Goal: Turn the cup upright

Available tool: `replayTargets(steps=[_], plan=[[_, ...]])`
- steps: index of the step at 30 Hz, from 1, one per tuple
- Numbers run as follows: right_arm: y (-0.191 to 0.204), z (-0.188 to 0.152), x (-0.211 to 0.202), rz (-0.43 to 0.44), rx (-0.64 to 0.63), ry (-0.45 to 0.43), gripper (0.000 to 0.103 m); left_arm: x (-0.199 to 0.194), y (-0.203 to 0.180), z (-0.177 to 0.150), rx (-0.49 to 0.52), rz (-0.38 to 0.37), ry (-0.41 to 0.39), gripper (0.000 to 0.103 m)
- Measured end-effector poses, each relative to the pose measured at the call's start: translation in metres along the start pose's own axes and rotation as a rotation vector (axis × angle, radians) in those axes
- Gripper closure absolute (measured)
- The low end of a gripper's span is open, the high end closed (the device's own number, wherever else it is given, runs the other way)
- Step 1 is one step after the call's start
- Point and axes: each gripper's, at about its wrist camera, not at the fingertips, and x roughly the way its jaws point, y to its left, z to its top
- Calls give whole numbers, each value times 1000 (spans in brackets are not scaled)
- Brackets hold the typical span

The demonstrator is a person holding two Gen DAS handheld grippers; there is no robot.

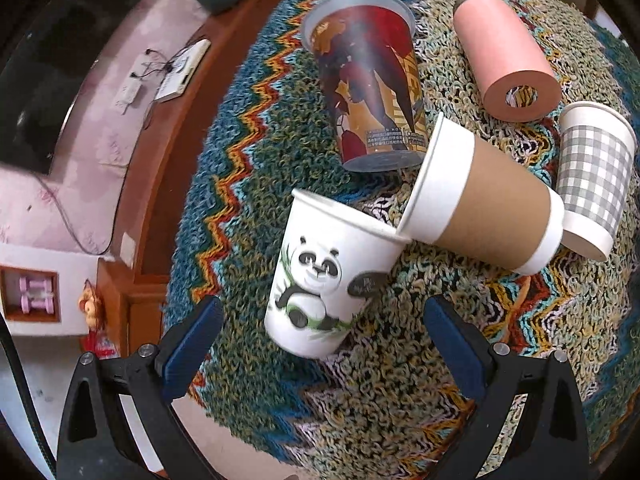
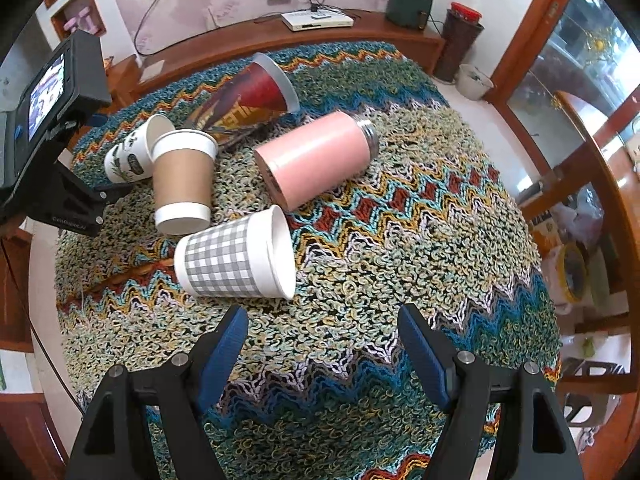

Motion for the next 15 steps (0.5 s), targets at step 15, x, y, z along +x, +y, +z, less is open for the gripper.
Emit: replayTargets(steps=[15], plan=[[-4,0,5,-30,31,10,25,25,19,19,-26,-142,38,16]])
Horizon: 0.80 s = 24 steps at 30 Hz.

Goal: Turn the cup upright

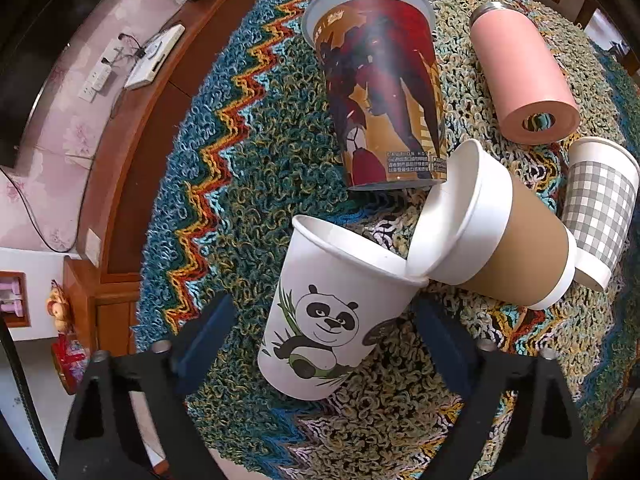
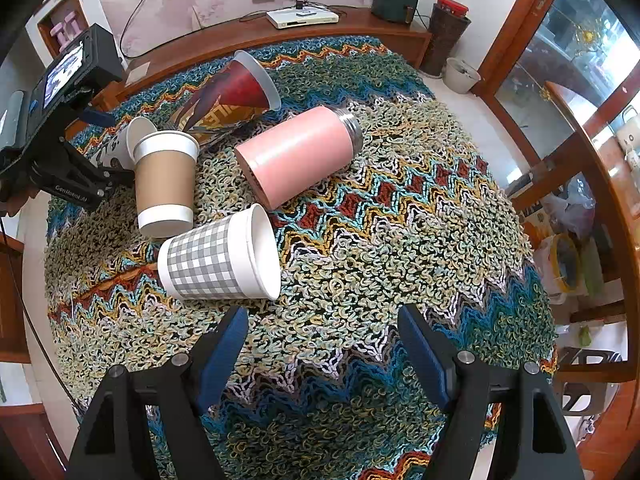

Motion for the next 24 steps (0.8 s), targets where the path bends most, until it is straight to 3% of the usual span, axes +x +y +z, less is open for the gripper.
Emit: replayTargets(steps=[5,7,16,24], plan=[[1,-1,0,-1,2,4,25,11,1,-1,3,-1,30,18],[2,-2,-2,-4,-1,-1,25,13,3,-1,-2,-13,30,28],[-1,-5,-6,-9,7,0,25,-1,0,-4,-31,-17,-22,29],[-3,-10,-19,8,-9,-15,25,-29,-4,-25,-202,-69,-31,29]])
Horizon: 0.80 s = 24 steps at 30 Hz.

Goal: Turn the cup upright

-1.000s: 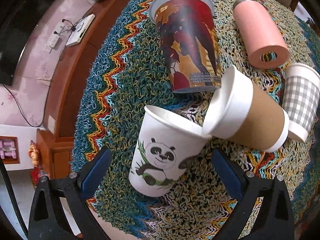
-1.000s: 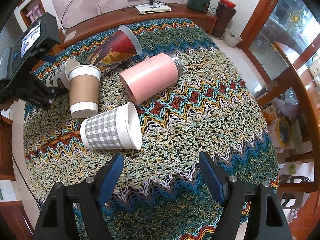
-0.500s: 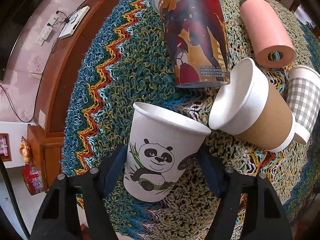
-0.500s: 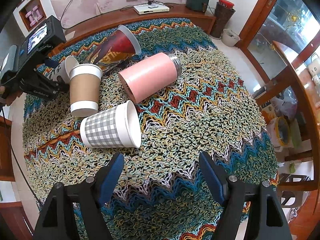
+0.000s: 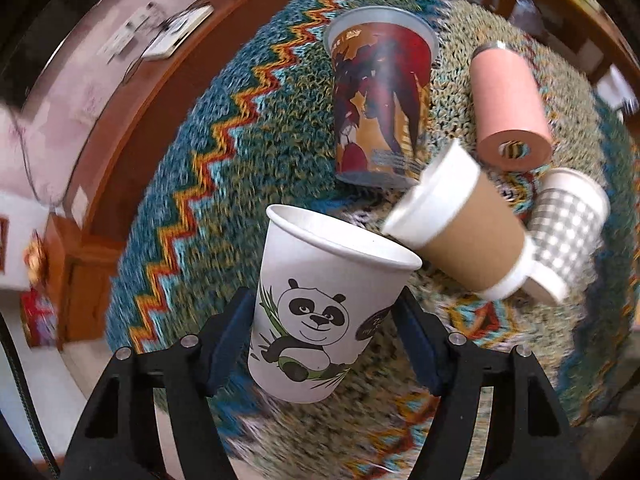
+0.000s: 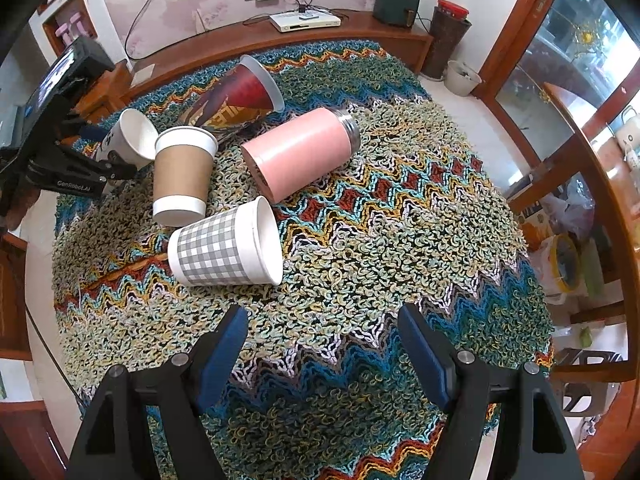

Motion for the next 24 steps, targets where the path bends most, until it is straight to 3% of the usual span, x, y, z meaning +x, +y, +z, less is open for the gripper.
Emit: replayTargets(steps=[8,19,24], plan=[[-11,-3,-25,32,-28,-30,25,-21,-26,-45,-269,-76,85,29],[-25,-11,-38,101,-188,-62,25,-57,-90,-94,-756,-149,8,29],[-36,-22,-33,125,-239,-40,25,-48,-111,-109,-980,-207,34,30]])
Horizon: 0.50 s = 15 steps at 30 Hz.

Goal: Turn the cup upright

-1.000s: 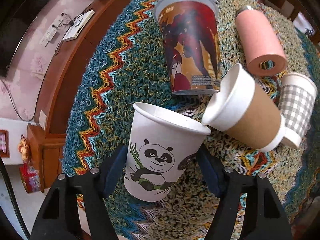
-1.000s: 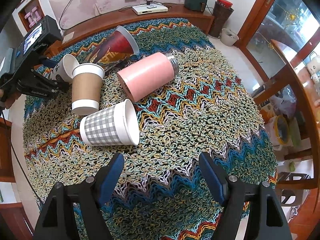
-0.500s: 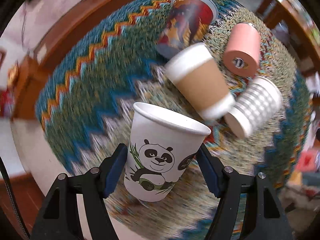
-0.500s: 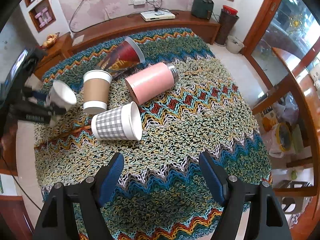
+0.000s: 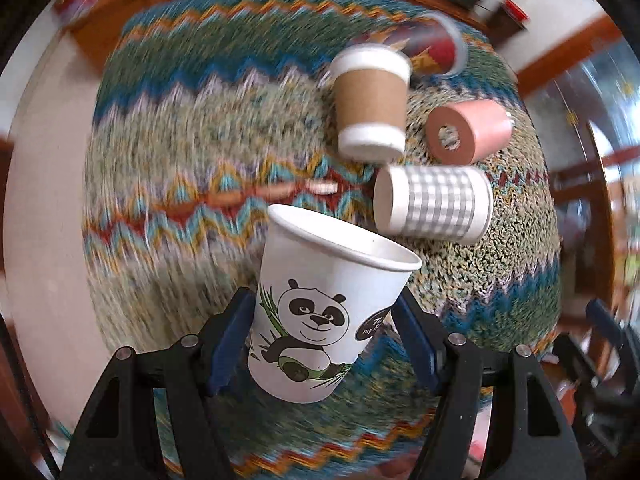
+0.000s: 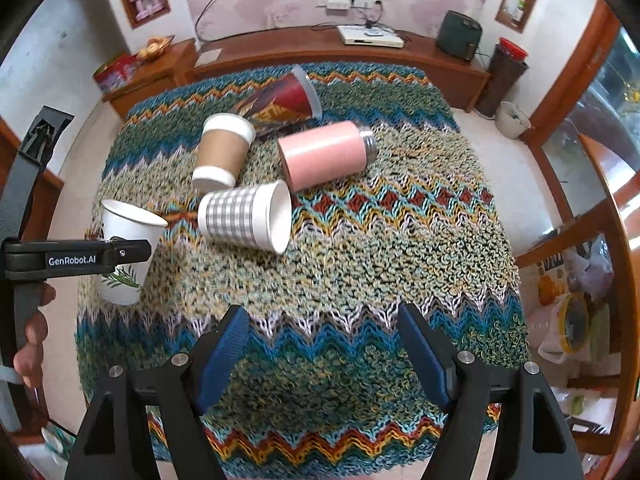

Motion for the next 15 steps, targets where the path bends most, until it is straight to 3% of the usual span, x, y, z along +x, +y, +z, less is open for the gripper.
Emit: replayTargets(steps=[8,15], plan=[[-18,-19,6,21,-51,34,25,26,-24,-59,-233,-68,57,29],[-28,-38,17,30,-89,54,25,51,-52,-86,-306,-122,47,29]])
